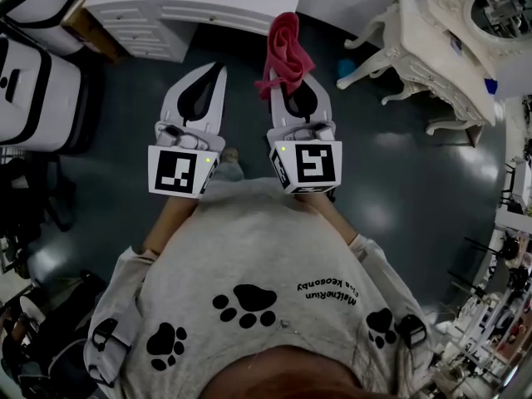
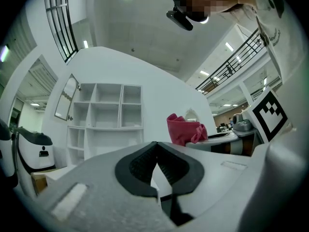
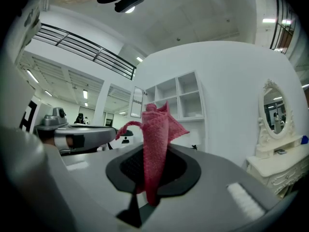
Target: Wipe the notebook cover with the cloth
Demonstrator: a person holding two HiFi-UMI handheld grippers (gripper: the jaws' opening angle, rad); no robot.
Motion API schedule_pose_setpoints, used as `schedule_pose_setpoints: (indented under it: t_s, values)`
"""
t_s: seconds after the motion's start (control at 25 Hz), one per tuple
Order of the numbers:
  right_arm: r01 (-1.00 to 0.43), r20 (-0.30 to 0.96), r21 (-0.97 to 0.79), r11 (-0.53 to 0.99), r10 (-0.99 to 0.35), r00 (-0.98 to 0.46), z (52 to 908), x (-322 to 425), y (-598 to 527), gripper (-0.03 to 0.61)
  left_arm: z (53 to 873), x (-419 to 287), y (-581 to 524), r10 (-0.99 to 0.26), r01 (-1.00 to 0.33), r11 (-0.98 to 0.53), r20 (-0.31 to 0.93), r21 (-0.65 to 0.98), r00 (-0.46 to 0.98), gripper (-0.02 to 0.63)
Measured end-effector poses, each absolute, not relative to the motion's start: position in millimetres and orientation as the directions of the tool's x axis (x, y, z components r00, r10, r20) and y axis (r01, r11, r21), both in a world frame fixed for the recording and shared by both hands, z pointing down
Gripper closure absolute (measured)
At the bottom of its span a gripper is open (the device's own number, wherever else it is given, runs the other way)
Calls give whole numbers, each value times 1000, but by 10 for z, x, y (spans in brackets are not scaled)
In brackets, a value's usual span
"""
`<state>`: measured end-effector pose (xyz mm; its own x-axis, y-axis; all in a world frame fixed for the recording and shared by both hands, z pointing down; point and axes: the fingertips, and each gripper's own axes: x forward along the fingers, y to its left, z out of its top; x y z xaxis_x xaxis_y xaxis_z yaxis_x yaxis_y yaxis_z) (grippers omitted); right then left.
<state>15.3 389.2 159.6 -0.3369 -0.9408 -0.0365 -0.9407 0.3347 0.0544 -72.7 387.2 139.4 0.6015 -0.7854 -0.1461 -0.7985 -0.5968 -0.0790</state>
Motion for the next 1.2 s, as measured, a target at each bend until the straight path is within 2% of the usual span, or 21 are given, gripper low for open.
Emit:
schedule_pose_setpoints:
  t_s: [0.6, 1.2]
  values:
    - [-967, -27, 60, 249, -968, -251, 1666, -179, 2974, 529, 1507, -1013, 2922, -720, -731, -680, -141, -52, 680, 617]
    - [-970, -25, 57, 236, -971, -237, 1732, 30, 2555, 529, 1604, -814, 2477, -711, -721, -692, -135, -38, 690, 617]
